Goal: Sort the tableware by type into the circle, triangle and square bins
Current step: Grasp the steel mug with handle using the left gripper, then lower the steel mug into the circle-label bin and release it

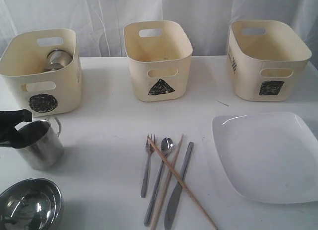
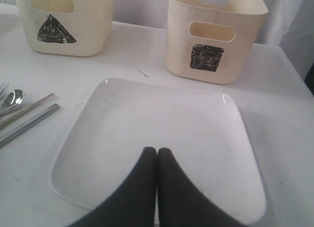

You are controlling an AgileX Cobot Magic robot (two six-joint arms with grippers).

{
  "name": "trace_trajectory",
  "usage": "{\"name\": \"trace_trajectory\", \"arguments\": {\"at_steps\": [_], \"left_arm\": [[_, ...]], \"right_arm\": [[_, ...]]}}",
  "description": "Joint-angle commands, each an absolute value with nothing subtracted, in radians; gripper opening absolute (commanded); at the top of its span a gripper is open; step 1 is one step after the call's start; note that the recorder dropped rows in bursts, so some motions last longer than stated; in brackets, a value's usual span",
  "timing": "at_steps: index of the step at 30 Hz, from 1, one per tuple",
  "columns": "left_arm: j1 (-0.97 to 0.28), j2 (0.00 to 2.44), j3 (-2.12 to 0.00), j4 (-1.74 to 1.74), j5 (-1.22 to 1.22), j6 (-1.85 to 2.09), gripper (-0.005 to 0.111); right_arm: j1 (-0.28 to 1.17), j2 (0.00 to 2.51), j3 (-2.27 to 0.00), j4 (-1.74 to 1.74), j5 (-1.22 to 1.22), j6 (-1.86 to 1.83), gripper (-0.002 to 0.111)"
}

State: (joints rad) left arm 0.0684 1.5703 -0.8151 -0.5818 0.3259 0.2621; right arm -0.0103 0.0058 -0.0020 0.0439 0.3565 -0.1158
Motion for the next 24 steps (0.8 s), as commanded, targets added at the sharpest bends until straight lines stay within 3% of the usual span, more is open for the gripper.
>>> {"name": "trace_trajectory", "arguments": {"at_steps": [1,7,12,18,24], "left_arm": [[0.079,1.540,-0.873,-0.597,0.344,0.261,0.000],[0.094,1.378,-1.091,-0.518,0.472,0.299,0.000],[0.094,1.262,-1.225,-0.519,0.144,0.366,0.000],[0.094,1.301,-1.236,-0.521,-0.322,0.331,0.000],[0.085,1.521,-1.236,-0.359,-0.371,0.166,0.000]], "right_arm": [[-0.011,0.000,0.000,0.040,0.350,-0.117,0.000],[-0.011,0.000,0.000,0.040,0.350,-0.117,0.000],[-0.011,0.000,0.000,0.040,0.350,-0.117,0.000],[-0.011,0.000,0.000,0.040,0.350,-0.117,0.000],[-0.011,0.000,0.000,0.040,0.350,-0.117,0.000]]}}
